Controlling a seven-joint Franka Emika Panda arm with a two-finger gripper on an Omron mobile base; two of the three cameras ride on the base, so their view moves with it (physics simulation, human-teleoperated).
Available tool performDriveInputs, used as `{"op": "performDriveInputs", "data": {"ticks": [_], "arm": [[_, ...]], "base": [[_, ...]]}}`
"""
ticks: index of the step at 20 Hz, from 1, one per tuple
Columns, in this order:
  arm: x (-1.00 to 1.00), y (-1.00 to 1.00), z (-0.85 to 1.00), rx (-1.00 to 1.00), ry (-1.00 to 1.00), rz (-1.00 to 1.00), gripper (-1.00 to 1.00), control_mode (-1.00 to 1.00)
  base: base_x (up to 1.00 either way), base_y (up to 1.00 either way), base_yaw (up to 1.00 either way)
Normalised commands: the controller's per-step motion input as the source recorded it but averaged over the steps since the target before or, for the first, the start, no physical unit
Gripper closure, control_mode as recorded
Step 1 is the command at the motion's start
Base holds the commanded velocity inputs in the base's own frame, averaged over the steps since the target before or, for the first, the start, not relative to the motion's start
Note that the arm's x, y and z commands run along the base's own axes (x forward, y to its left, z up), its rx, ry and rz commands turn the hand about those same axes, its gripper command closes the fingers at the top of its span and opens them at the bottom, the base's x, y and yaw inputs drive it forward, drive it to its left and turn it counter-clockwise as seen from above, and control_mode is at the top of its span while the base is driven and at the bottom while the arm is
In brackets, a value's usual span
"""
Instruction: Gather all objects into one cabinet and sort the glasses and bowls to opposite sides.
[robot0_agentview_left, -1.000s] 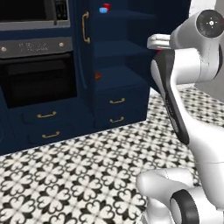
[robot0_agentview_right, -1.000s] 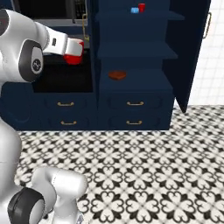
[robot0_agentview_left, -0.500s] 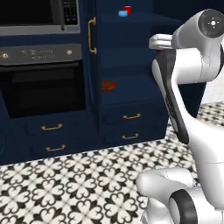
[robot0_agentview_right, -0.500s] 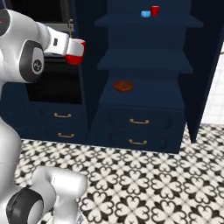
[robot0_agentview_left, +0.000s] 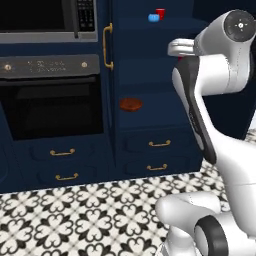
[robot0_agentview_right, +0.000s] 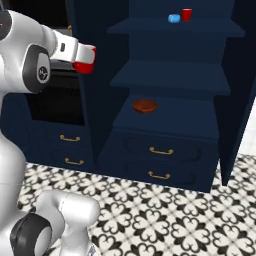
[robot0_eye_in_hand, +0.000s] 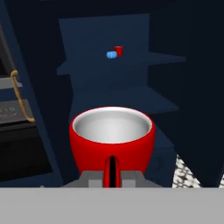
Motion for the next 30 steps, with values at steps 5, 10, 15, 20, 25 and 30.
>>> {"op": "performDriveInputs", "data": {"ticks": [5, 10, 15, 20, 25, 30], "arm": [[0.0, 0.0, 0.0, 0.0, 0.0, 0.0, 1.0, 1.0], [0.0, 0.0, 0.0, 0.0, 0.0, 0.0, 1.0, 1.0], [0.0, 0.0, 0.0, 0.0, 0.0, 0.0, 1.0, 1.0], [0.0, 0.0, 0.0, 0.0, 0.0, 0.0, 1.0, 1.0], [0.0, 0.0, 0.0, 0.0, 0.0, 0.0, 1.0, 1.0], [0.0, 0.0, 0.0, 0.0, 0.0, 0.0, 1.0, 1.0]], "base": [[0.0, -0.14, 0.08], [0.08, -0.81, 0.11], [0.04, -0.31, 0.0], [0.59, -0.28, 0.09], [0.96, -0.51, 0.27], [0.47, -0.37, 0.17]]}}
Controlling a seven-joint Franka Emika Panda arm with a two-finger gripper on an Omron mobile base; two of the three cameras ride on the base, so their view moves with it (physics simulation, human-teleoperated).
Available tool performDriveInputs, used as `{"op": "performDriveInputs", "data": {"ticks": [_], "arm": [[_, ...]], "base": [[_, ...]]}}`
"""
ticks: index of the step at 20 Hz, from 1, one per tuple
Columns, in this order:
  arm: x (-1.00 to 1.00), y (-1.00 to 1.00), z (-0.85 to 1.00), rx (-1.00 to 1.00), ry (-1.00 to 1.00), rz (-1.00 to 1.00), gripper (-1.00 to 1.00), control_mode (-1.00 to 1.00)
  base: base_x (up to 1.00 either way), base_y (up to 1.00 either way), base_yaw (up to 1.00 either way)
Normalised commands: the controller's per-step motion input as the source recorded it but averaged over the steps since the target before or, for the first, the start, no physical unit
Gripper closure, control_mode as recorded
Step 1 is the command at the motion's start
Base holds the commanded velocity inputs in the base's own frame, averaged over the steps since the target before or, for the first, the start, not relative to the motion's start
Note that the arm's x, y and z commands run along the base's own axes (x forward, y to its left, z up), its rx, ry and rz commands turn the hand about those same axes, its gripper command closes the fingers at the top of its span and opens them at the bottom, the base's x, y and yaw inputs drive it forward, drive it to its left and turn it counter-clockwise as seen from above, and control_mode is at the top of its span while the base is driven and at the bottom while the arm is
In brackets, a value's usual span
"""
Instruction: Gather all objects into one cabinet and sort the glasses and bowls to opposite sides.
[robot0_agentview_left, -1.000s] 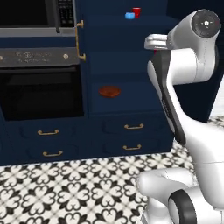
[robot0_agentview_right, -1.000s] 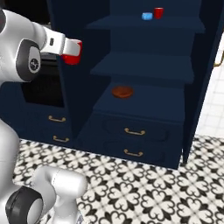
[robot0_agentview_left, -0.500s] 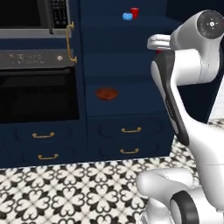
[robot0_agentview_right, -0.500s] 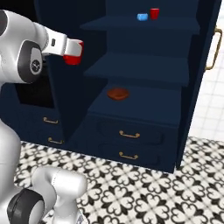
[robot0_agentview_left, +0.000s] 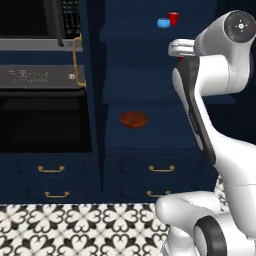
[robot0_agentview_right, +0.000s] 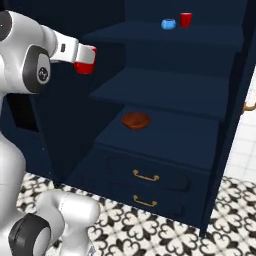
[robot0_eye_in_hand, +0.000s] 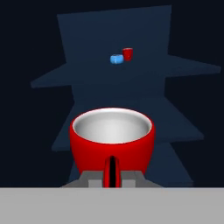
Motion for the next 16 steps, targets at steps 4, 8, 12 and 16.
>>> {"op": "performDriveInputs", "data": {"ticks": [4, 8, 12, 16], "arm": [[0.0, 0.0, 0.0, 0.0, 0.0, 0.0, 1.0, 1.0], [0.0, 0.0, 0.0, 0.0, 0.0, 0.0, 1.0, 1.0], [0.0, 0.0, 0.0, 0.0, 0.0, 0.0, 1.0, 1.0], [0.0, 0.0, 0.0, 0.0, 0.0, 0.0, 1.0, 1.0]], "base": [[0.54, -0.9, 0.23], [0.48, -0.88, 0.22], [0.35, -0.33, 0.11], [0.53, -0.35, 0.04]]}}
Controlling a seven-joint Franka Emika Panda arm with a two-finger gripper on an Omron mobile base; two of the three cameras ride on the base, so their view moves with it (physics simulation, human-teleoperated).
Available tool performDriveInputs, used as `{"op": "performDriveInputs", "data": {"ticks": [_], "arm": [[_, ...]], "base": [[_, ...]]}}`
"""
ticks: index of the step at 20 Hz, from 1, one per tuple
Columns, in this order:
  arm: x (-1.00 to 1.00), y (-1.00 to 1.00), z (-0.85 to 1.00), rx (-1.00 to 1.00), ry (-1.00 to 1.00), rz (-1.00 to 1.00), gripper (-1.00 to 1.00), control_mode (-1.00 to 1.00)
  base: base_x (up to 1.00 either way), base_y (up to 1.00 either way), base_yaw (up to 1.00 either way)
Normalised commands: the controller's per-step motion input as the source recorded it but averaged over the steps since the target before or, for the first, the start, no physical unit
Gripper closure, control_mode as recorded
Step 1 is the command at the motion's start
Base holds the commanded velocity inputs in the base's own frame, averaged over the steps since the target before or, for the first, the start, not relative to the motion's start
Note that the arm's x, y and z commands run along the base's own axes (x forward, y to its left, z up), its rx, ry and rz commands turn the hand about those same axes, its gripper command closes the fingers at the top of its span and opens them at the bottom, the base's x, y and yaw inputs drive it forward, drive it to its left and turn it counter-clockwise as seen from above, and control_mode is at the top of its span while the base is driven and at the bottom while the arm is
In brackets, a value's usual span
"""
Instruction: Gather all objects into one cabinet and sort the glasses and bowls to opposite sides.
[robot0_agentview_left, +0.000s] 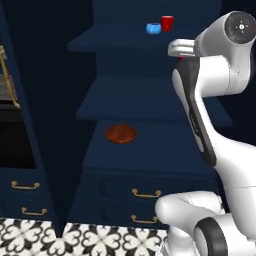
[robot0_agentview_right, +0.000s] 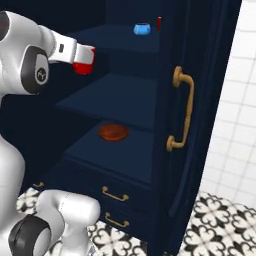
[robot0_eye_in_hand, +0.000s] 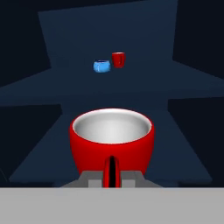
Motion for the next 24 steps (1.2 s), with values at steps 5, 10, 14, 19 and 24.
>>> {"op": "performDriveInputs", "data": {"ticks": [5, 10, 14, 19, 24], "arm": [[0.0, 0.0, 0.0, 0.0, 0.0, 0.0, 1.0, 1.0], [0.0, 0.0, 0.0, 0.0, 0.0, 0.0, 1.0, 1.0], [0.0, 0.0, 0.0, 0.0, 0.0, 0.0, 1.0, 1.0], [0.0, 0.0, 0.0, 0.0, 0.0, 0.0, 1.0, 1.0], [0.0, 0.0, 0.0, 0.0, 0.0, 0.0, 1.0, 1.0]], "base": [[0.9, -0.64, 0.13], [0.18, -0.12, 0.02], [0.3, 0.0, -0.02], [0.51, 0.09, -0.16], [0.42, 0.15, -0.22]]}}
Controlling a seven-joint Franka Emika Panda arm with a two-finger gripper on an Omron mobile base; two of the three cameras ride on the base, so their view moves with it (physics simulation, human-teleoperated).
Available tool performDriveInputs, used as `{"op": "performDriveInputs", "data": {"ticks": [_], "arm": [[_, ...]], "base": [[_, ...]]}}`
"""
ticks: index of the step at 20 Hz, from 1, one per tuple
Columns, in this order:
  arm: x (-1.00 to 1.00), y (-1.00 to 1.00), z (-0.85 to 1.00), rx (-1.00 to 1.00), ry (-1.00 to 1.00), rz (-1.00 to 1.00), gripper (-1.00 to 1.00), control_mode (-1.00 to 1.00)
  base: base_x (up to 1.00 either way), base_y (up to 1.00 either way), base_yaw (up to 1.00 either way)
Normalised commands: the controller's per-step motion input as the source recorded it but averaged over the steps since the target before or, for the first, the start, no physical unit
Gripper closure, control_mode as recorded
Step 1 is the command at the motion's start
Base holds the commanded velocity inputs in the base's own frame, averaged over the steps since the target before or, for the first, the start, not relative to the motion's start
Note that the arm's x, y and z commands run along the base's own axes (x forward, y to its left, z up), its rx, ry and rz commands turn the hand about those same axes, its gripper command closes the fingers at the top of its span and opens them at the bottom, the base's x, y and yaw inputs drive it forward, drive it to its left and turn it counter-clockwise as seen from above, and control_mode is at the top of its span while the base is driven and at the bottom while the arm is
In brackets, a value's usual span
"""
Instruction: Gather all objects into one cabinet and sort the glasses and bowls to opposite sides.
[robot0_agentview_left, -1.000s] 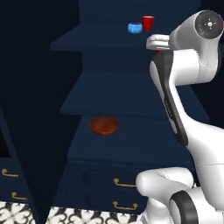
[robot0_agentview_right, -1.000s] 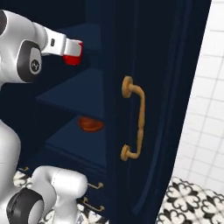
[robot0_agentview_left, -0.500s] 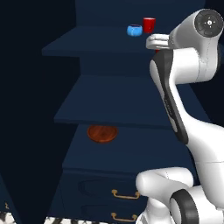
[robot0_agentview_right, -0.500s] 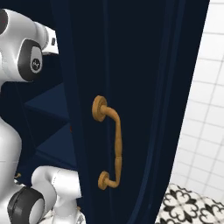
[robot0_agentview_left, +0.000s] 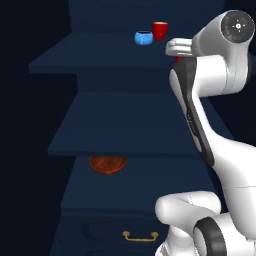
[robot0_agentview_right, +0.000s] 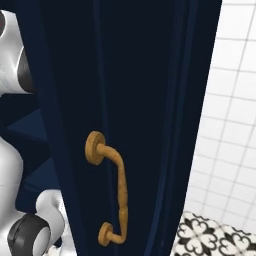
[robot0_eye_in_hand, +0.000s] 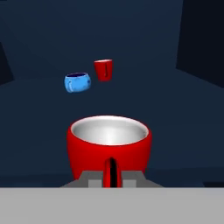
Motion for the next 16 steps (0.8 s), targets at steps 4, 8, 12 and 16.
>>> {"op": "performDriveInputs", "data": {"ticks": [4, 8, 12, 16], "arm": [[0.0, 0.0, 0.0, 0.0, 0.0, 0.0, 1.0, 1.0], [0.0, 0.0, 0.0, 0.0, 0.0, 0.0, 1.0, 1.0], [0.0, 0.0, 0.0, 0.0, 0.0, 0.0, 1.0, 1.0], [0.0, 0.0, 0.0, 0.0, 0.0, 0.0, 1.0, 1.0]], "base": [[0.25, 0.08, -0.13], [0.0, 0.0, 0.0], [0.0, 0.0, 0.0], [0.0, 0.0, 0.0]]}}
